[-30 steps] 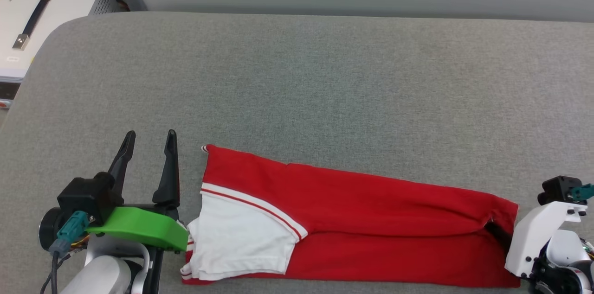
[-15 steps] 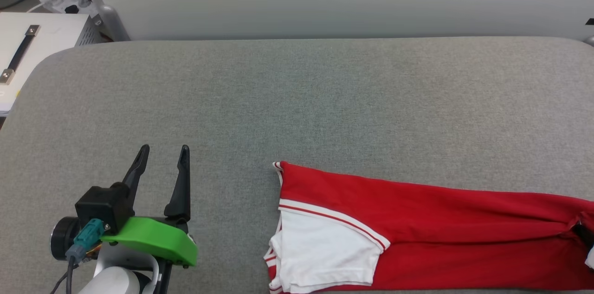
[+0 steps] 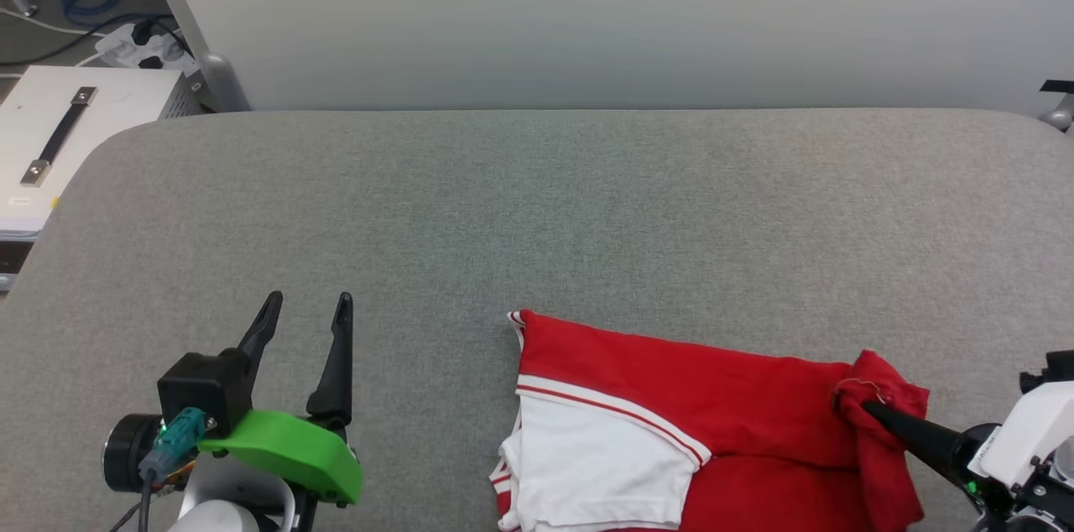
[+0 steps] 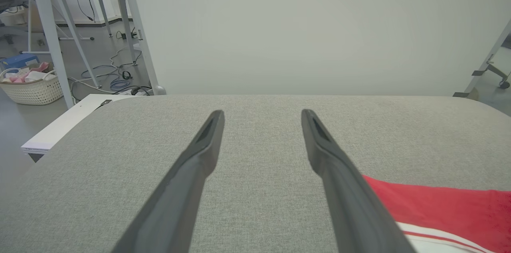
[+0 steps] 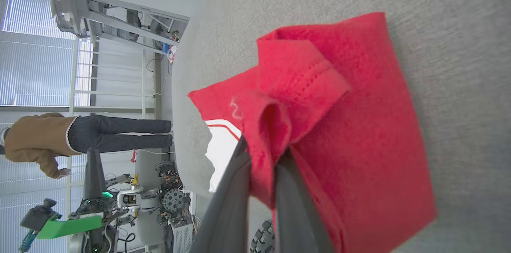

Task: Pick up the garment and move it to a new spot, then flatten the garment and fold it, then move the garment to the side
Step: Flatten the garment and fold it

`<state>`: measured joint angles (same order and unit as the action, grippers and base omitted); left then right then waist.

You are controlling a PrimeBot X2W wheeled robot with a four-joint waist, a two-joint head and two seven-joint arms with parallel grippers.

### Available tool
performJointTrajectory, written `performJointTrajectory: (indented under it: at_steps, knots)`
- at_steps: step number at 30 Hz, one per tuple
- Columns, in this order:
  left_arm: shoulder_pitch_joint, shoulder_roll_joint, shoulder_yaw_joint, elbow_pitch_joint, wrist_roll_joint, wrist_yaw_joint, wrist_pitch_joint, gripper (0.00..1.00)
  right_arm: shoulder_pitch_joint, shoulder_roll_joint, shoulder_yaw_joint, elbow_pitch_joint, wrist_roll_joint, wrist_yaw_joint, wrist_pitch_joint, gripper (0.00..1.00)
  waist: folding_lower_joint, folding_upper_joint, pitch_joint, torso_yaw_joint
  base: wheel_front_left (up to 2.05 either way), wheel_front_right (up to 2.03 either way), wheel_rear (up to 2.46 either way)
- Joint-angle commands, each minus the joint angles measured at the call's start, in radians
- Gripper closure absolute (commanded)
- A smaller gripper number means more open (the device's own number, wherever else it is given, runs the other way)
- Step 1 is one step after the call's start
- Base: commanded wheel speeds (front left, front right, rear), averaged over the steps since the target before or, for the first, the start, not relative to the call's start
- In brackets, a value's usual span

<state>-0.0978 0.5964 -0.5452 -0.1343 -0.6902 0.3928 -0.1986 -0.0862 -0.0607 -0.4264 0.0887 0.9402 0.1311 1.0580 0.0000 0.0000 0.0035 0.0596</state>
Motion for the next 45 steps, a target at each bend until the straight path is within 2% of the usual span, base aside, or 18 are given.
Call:
performJointTrajectory:
  at_steps: [1, 6, 12, 16, 22, 30, 31, 33, 34, 40, 45]
  knots:
    - [0.014, 0.003, -0.002, 0.006, -0.001, 0.003, 0.004, 0.00, -0.005, 0.008, 0.017, 0.004, 0.039, 0.000, 0.008, 1.00, 0.0000, 0.0000, -0.004, 0.012, 0.00, 0.00, 0.00]
    - [-0.003, 0.001, -0.009, 0.011, 0.000, -0.007, 0.008, 0.00, 0.007, 0.010, 0.159, 0.056, 0.230, 0.000, -0.045, 1.00, 0.0000, 0.0000, 0.004, 0.039, 0.00, 0.00, 0.00]
    - [-0.046, -0.011, -0.016, 0.016, 0.006, -0.027, 0.004, 0.00, -0.024, 0.010, 0.383, 0.089, 0.344, 0.000, -0.147, 1.00, 0.0000, 0.0000, 0.047, 0.077, 0.00, 0.00, 0.00]
    - [-0.080, -0.023, -0.019, 0.027, 0.011, -0.044, -0.003, 0.00, -0.067, 0.010, 0.515, 0.113, 0.386, 0.000, -0.202, 1.00, 0.0000, 0.0000, 0.084, 0.103, 0.00, 0.00, 0.00]
    - [-0.122, -0.049, -0.022, 0.054, 0.014, -0.066, -0.018, 0.00, -0.144, 0.010, 0.655, 0.164, 0.426, 0.000, -0.284, 1.00, 0.0000, 0.0000, 0.138, 0.132, 0.00, 0.00, 0.00]
    - [-0.158, -0.077, -0.021, 0.091, 0.019, -0.091, -0.038, 0.00, -0.192, 0.010, 0.720, 0.252, 0.394, 0.000, -0.396, 1.00, 0.0000, 0.0000, 0.186, 0.148, 0.00, 0.00, 0.00]
    - [-0.159, -0.079, -0.021, 0.095, 0.020, -0.093, -0.039, 0.00, -0.193, 0.010, 0.724, 0.260, 0.387, 0.000, -0.409, 0.95, 0.0000, 0.0000, 0.188, 0.147, 0.00, 0.00, 0.00]
    - [-0.160, -0.082, -0.018, 0.102, 0.020, -0.097, -0.042, 0.00, -0.197, 0.010, 0.732, 0.270, 0.378, 0.000, -0.437, 0.10, 0.0000, 0.0000, 0.189, 0.144, 0.00, 0.00, 0.00]
    - [-0.160, -0.083, -0.017, 0.107, 0.020, -0.098, -0.044, 0.00, -0.199, 0.010, 0.737, 0.272, 0.375, 0.000, -0.451, 0.00, 0.0000, 0.0000, 0.188, 0.141, 0.00, 0.00, 0.00]
    - [-0.151, -0.079, -0.014, 0.122, 0.021, -0.101, -0.048, 0.00, -0.213, -0.002, 0.760, 0.215, 0.345, 0.000, -0.541, 0.00, 0.0000, 0.0000, 0.160, 0.120, 0.00, 0.00, 0.00]
    - [-0.141, -0.074, -0.012, 0.123, 0.020, -0.097, -0.049, 0.00, -0.222, -0.055, 0.765, 0.133, 0.233, 0.000, -0.693, 0.00, 0.0000, 0.0000, 0.131, 0.101, 0.00, 0.00, 0.00]
